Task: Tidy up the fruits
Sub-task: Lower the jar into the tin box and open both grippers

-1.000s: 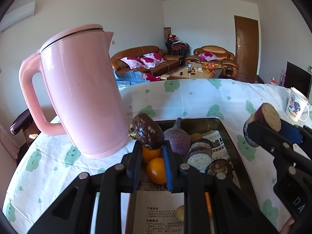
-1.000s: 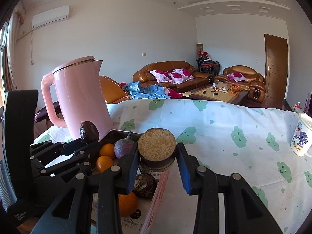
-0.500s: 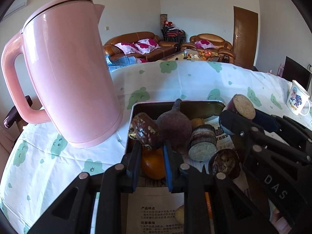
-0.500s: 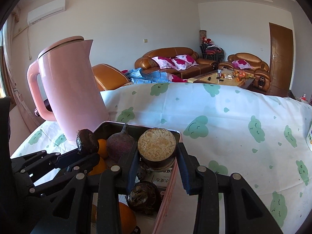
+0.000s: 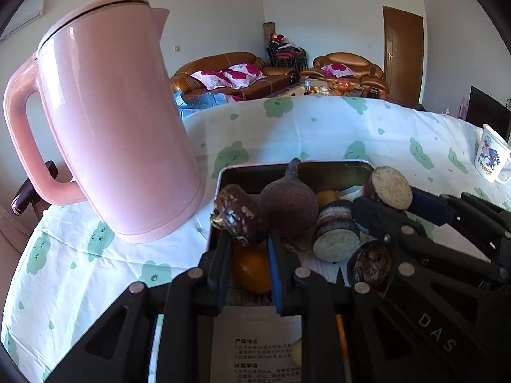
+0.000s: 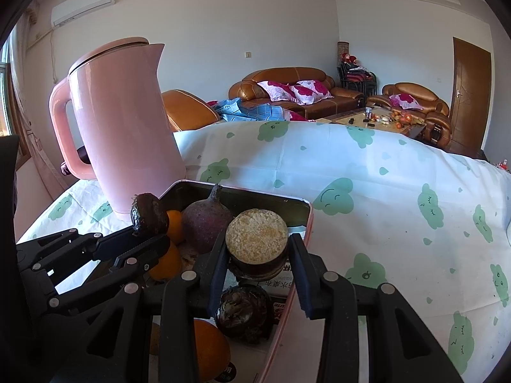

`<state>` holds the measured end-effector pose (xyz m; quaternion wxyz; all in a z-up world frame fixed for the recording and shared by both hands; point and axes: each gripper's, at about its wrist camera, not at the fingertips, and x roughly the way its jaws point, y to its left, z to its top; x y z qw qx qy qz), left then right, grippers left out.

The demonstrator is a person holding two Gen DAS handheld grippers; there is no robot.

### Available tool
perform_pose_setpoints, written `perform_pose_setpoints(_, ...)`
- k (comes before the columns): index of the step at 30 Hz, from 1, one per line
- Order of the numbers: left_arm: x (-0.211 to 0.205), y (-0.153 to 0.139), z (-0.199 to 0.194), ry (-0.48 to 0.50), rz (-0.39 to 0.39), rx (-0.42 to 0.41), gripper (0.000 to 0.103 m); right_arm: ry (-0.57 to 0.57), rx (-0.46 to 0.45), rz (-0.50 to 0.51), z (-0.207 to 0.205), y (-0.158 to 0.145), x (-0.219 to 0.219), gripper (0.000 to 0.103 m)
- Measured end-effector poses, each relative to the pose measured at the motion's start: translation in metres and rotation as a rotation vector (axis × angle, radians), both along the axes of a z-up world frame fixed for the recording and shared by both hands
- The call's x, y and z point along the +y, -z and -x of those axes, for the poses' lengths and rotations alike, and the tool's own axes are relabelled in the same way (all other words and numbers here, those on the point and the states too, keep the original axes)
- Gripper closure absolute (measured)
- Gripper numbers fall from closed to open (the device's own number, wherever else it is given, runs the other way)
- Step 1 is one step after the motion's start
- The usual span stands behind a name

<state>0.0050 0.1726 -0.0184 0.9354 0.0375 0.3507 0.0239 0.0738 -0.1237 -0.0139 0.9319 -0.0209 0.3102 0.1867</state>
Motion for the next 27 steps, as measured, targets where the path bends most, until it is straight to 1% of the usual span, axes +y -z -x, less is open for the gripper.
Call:
perform_pose_setpoints(5,0.001,0.001,0.001,-0.005,-0.016,-0.007,0.081,-0.009,0.010,0.007,0.001,0.001,0.001,0.063)
perform_pose_setpoints(9,0.001,0.001,0.006,-0.018,-0.055,-0.028,0.081,-0.035,0.010,0.017,0.002,0.002,0.005,0.063)
perform_pose_setpoints(12,0.006,0.002,0.005,-0.020,-0.031,-0.025,0.081,-0.050,0.013,0.011,0.003,0.003,0.005,0.063)
perform_pose_setpoints(16,0.007,0.002,0.006,-0.019,-0.022,-0.028,0.081,-0.070,0.017,-0.008,0.003,0.002,0.004,0.063)
perform_pose_setpoints(20,0.010,0.000,0.007,-0.015,0.003,-0.029,0.081,-0.102,0.017,-0.039,0.003,0.001,0.002,0.062)
perform_pose_setpoints(23,0.012,0.000,0.009,-0.012,0.024,-0.033,0.081,-0.141,0.019,-0.083,0.004,0.000,-0.001,0.062)
perform_pose_setpoints(24,0.012,0.000,0.009,-0.012,0.033,-0.034,0.080,-0.154,0.016,-0.101,0.005,0.000,-0.003,0.061)
perform_pose_setpoints(25,0.013,0.000,0.010,-0.012,0.041,-0.036,0.078,-0.164,0.007,-0.121,0.007,-0.001,-0.006,0.058)
perform_pose_setpoints(26,0.012,0.000,0.010,-0.008,0.047,-0.037,0.075,-0.175,-0.008,-0.142,0.010,-0.003,-0.008,0.046)
perform_pose_setpoints(27,0.010,0.000,0.011,-0.002,0.048,-0.040,0.073,-0.178,-0.026,-0.159,0.013,-0.005,-0.011,0.032)
